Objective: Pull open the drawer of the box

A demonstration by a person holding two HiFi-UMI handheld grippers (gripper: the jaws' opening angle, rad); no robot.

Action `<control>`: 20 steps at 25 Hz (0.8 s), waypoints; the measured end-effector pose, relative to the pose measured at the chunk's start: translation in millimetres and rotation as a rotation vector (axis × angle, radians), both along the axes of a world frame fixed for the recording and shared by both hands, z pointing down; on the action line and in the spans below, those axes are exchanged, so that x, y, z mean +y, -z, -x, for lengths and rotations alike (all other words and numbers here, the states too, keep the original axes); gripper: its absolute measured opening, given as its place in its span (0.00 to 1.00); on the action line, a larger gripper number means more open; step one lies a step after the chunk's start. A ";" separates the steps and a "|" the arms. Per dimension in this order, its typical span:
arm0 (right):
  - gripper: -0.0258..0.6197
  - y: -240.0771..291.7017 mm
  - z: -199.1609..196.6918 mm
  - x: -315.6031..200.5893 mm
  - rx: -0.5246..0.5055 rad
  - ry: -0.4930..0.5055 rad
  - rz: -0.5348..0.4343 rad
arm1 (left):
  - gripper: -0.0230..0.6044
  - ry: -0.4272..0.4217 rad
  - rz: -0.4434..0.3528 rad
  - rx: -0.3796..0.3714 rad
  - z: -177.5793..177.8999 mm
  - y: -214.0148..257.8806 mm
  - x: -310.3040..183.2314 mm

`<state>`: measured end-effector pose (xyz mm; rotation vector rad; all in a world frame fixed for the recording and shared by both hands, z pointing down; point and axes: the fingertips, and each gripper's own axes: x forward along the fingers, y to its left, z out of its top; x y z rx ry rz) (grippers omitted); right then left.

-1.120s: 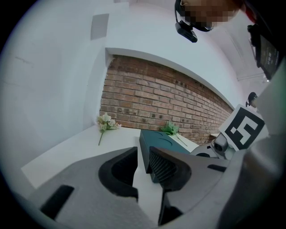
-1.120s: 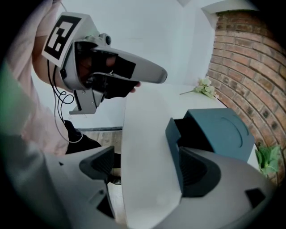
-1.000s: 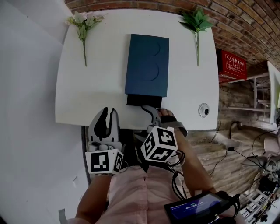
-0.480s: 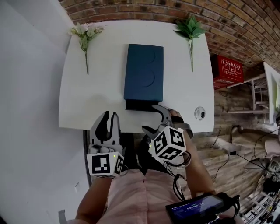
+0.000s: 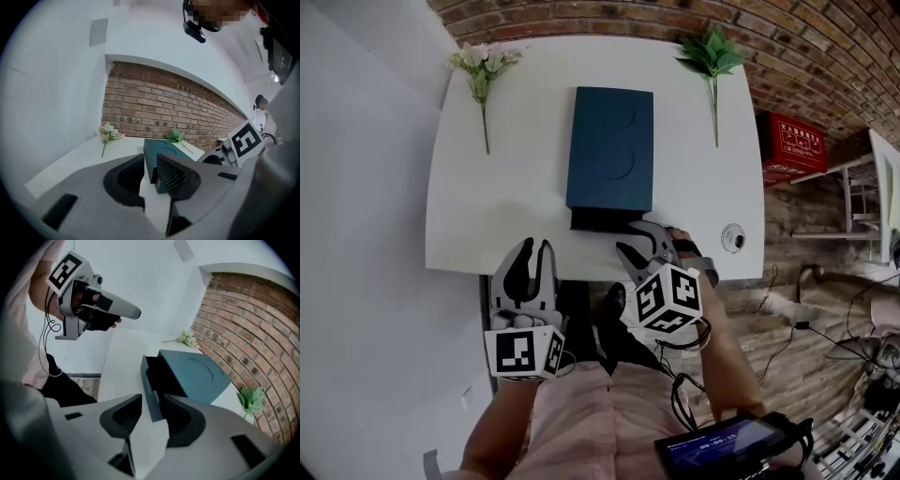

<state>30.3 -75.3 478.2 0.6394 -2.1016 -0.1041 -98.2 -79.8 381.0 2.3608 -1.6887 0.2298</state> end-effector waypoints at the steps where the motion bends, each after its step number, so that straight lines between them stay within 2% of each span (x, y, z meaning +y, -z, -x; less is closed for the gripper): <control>1: 0.26 -0.3 -0.4 -1.2 0.002 -0.001 -0.005 | 0.18 -0.001 0.001 0.001 -0.8 -0.9 0.6; 4: 0.16 0.7 -2.6 -5.0 0.008 -0.005 -0.020 | 0.18 0.002 0.003 0.000 -0.9 -0.4 1.9; 20: 0.14 1.4 1.2 10.6 0.011 0.055 -0.014 | 0.18 -0.002 -0.007 -0.004 -6.2 0.9 3.8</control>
